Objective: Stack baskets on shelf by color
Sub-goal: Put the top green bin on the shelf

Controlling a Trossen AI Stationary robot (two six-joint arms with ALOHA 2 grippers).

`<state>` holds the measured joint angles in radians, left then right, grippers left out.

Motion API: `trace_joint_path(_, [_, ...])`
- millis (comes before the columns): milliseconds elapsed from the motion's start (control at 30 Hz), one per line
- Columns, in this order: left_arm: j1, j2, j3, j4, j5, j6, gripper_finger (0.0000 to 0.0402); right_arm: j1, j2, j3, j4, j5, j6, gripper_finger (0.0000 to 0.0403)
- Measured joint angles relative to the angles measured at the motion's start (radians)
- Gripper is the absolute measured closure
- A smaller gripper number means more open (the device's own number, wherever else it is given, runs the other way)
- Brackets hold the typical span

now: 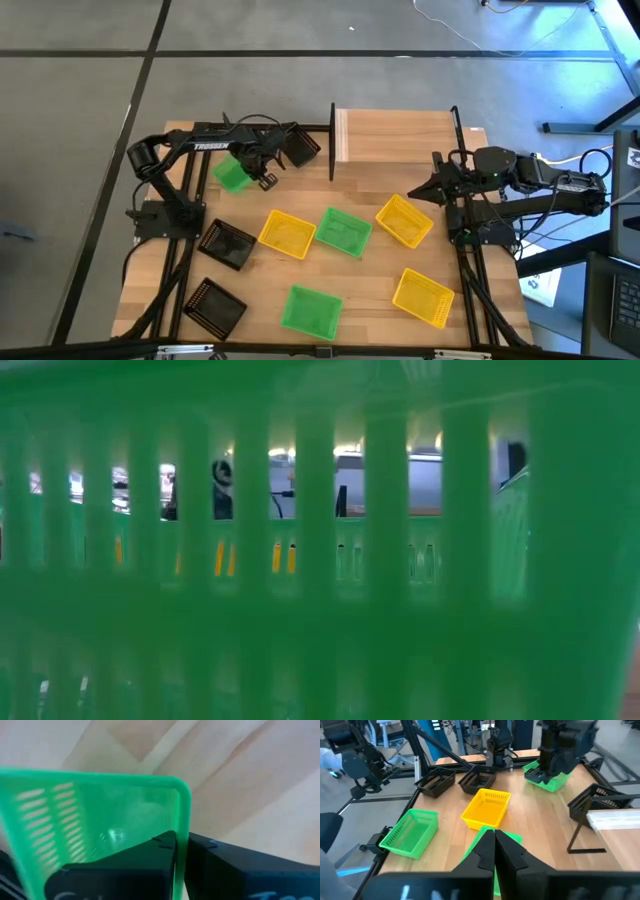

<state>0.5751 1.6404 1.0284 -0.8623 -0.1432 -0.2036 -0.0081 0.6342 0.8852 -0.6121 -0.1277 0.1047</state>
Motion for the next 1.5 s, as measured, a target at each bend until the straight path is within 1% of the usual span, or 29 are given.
trace_joint_path(100, [-0.017, -0.022, 0.070, -0.062, -0.015, 0.033, 0.0400, 0.000, -0.002, 0.000, 0.000, -0.001, 0.000, 0.0402])
trace_joint_path(167, [-0.044, -0.043, 0.131, -0.118, -0.047, 0.063, 0.0401, 0.000, -0.003, 0.000, 0.000, 0.000, 0.000, 0.0402])
trace_joint_path(333, [-0.139, -0.060, 0.360, -0.291, -0.112, 0.189, 0.0401, 0.000, -0.002, 0.000, 0.000, 0.000, -0.002, 0.0402])
trace_joint_path(400, [-0.183, -0.060, 0.458, -0.345, -0.121, 0.281, 0.0401, 0.000, -0.002, 0.000, 0.000, 0.001, 0.001, 0.0402])
trace_joint_path(500, [-0.266, -0.062, 0.571, -0.372, -0.196, 0.447, 0.0401, 0.000, -0.003, 0.000, 0.000, 0.002, 0.024, 0.0402])
trace_joint_path(600, [-0.337, -0.062, 0.651, -0.370, -0.273, 0.658, 0.0401, 0.000, -0.005, 0.000, 0.000, 0.002, 0.022, 0.0402])
trace_joint_path(667, [-0.369, -0.062, 0.688, -0.347, -0.293, 0.811, 0.0401, 0.000, -0.005, 0.000, 0.000, 0.002, 0.021, 0.0402])
trace_joint_path(800, [-0.412, -0.061, 0.704, -0.238, -0.320, 1.094, 0.0401, 0.000, -0.005, 0.000, 0.000, 0.002, 0.020, 0.0402])
trace_joint_path(900, [-0.416, -0.059, 0.704, -0.153, -0.323, 1.303, 0.0401, 0.000, -0.005, 0.000, 0.000, 0.002, 0.019, 0.0402])
trace_joint_path(1100, [-0.388, -0.009, 0.706, 0.077, -0.314, 1.603, 0.0401, 0.000, -0.005, 0.000, 0.000, 0.002, 0.018, 0.0402])
trace_joint_path(1200, [-0.359, 0.018, 0.706, 0.136, -0.265, 1.699, 0.0401, 0.000, -0.005, 0.000, -0.001, 0.003, 0.015, 0.0402])
trace_joint_path(1300, [-0.330, 0.050, 0.706, 0.154, -0.205, 1.745, 0.0401, 0.000, -0.005, 0.000, -0.002, 0.003, 0.015, 0.0402])
trace_joint_path(1500, [-0.289, 0.121, 0.706, 0.177, -0.171, 1.829, 0.0401, 0.000, -0.005, 0.000, -0.003, 0.003, 0.014, 0.0402])
